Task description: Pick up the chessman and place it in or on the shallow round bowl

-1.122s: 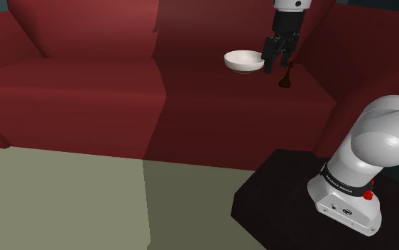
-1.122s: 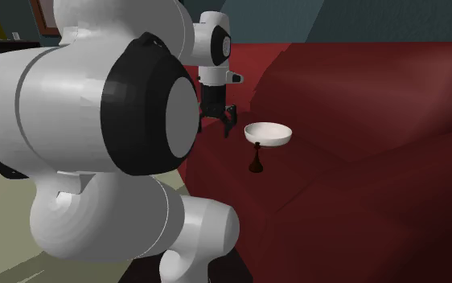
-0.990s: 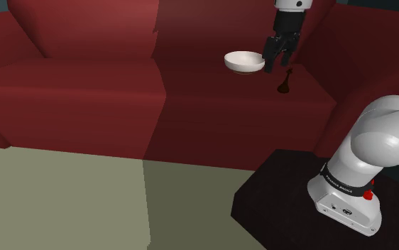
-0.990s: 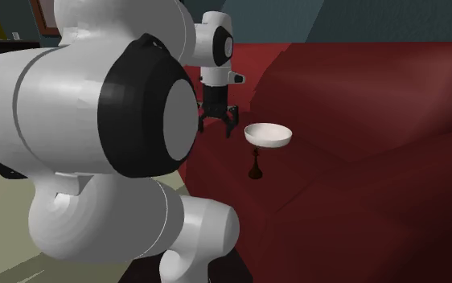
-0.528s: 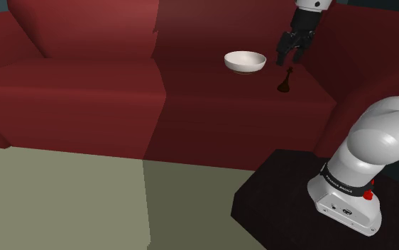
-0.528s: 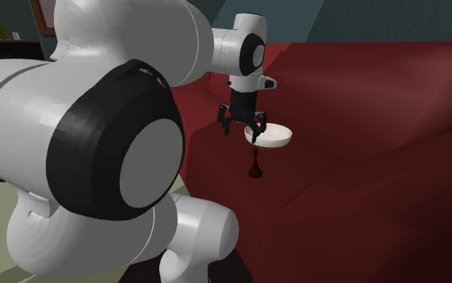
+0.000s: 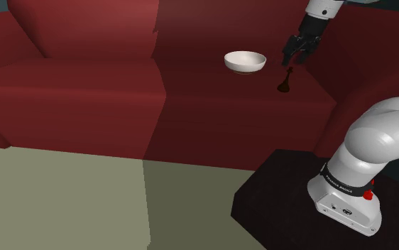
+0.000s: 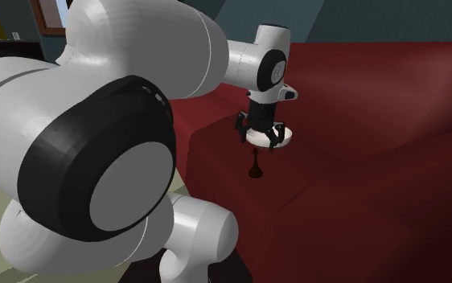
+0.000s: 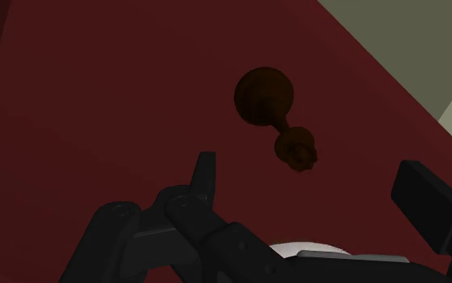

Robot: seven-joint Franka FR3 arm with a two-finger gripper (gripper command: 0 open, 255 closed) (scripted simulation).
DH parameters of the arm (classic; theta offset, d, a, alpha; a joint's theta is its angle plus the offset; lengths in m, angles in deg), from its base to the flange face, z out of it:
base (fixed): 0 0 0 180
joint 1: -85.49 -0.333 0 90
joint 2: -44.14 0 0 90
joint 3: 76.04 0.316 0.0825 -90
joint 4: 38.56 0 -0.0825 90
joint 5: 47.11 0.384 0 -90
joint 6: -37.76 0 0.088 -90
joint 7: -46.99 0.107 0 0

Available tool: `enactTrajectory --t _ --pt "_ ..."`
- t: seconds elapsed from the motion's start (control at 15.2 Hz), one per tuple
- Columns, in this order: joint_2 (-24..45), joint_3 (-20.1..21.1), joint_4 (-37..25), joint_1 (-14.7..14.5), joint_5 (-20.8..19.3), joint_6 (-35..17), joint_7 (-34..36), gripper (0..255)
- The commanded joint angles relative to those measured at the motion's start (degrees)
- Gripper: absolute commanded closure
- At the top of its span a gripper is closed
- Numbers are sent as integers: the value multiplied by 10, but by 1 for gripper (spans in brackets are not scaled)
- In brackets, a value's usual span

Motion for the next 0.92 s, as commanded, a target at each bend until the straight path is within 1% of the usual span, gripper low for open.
enactTrajectory --t 0.0,0.13,0.66,0.73,0.86 --pt "2 -2 16 0 -1 -18 -1 0" --pt "6 -4 33 0 -2 -40 -1 0" --pt "6 -4 33 0 -2 -40 -1 0" --pt "6 -4 33 0 -2 -40 -1 255" --pt "6 -4 33 0 -2 -40 -1 255"
